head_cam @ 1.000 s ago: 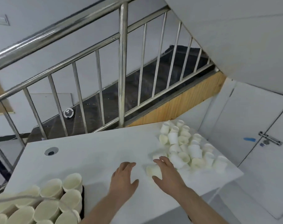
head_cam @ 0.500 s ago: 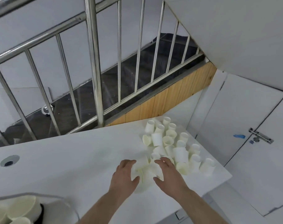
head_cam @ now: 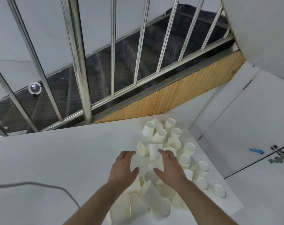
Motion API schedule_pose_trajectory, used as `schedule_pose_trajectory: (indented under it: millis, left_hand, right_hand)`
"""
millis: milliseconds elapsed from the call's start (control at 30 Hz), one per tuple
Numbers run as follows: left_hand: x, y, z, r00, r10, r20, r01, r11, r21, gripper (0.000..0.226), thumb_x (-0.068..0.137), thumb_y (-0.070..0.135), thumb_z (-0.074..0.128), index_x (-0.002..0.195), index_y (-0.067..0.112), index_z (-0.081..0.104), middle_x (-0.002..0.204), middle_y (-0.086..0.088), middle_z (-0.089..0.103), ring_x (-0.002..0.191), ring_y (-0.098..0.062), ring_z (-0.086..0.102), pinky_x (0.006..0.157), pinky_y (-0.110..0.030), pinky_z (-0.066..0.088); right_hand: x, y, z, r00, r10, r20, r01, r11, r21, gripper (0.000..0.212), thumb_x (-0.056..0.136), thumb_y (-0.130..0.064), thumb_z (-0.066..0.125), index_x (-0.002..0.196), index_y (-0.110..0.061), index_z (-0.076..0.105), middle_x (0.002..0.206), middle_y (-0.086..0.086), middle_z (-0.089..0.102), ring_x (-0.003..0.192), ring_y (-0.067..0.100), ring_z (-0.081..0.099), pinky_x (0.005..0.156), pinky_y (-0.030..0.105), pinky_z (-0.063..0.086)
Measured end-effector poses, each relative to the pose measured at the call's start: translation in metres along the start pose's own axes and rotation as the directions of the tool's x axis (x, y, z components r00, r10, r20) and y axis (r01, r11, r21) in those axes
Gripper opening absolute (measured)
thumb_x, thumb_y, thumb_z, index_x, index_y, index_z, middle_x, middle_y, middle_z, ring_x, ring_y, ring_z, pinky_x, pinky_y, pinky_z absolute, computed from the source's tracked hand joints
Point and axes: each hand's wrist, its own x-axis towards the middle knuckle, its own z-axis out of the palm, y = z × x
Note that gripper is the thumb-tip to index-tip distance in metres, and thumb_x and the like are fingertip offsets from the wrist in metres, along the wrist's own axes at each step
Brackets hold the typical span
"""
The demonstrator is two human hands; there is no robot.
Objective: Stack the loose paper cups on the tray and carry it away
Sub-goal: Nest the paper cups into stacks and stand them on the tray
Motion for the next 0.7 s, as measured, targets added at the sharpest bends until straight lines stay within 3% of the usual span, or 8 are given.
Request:
schedule_pose_trajectory:
  millis: [200, 367, 533, 700]
  left_hand:
    - [0.014, -0.003, 0.01, 0.998, -0.055, 0.003, 0.055, 0.998, 0.003, 0.057, 0.088, 0.035, 0.059, 0.14, 0.027, 0.036, 0.14, 0.011, 0.036, 0.125, -0.01, 0.043, 0.101, -0.026, 0.041]
    - [0.009, -0.005, 0.019, 0.996, -0.088, -0.008, 0.088, 0.996, -0.015, 0.058, 0.087, 0.034, 0.06, 0.14, 0.027, 0.036, 0.138, 0.011, 0.038, 0.123, -0.009, 0.044, 0.099, -0.026, 0.042]
    - [0.016, -0.005, 0.021, 0.993, -0.117, -0.015, 0.117, 0.993, -0.021, 0.058, 0.088, 0.035, 0.059, 0.14, 0.027, 0.036, 0.138, 0.011, 0.037, 0.125, -0.009, 0.043, 0.1, -0.026, 0.042]
    - [0.025, 0.002, 0.025, 0.992, -0.129, -0.007, 0.129, 0.991, -0.033, 0.058, 0.088, 0.035, 0.06, 0.141, 0.027, 0.036, 0.139, 0.01, 0.038, 0.125, -0.01, 0.043, 0.1, -0.026, 0.042]
  right_hand:
    - [0.051, 0.012, 0.004, 0.996, 0.089, -0.013, -0.089, 0.996, 0.008, 0.077, 0.089, -0.045, 0.061, 0.151, -0.029, 0.017, 0.155, 0.007, 0.016, 0.14, 0.027, 0.029, 0.106, 0.036, 0.039]
    - [0.08, 0.013, 0.009, 0.992, 0.126, -0.01, -0.127, 0.991, -0.035, 0.067, 0.089, -0.044, 0.062, 0.145, -0.027, 0.029, 0.153, 0.005, 0.015, 0.139, 0.025, 0.027, 0.096, 0.038, 0.045]
    - [0.091, 0.016, 0.012, 0.995, 0.101, 0.003, -0.101, 0.994, -0.051, 0.05, 0.091, -0.044, 0.059, 0.131, -0.019, 0.044, 0.145, 0.002, 0.027, 0.127, 0.021, 0.041, 0.086, 0.033, 0.046]
    - [0.088, 0.022, 0.006, 0.998, 0.044, -0.041, -0.046, 0.998, -0.042, 0.04, 0.093, -0.044, 0.056, 0.118, -0.013, 0.055, 0.144, 0.001, 0.033, 0.119, 0.02, 0.049, 0.086, 0.031, 0.047]
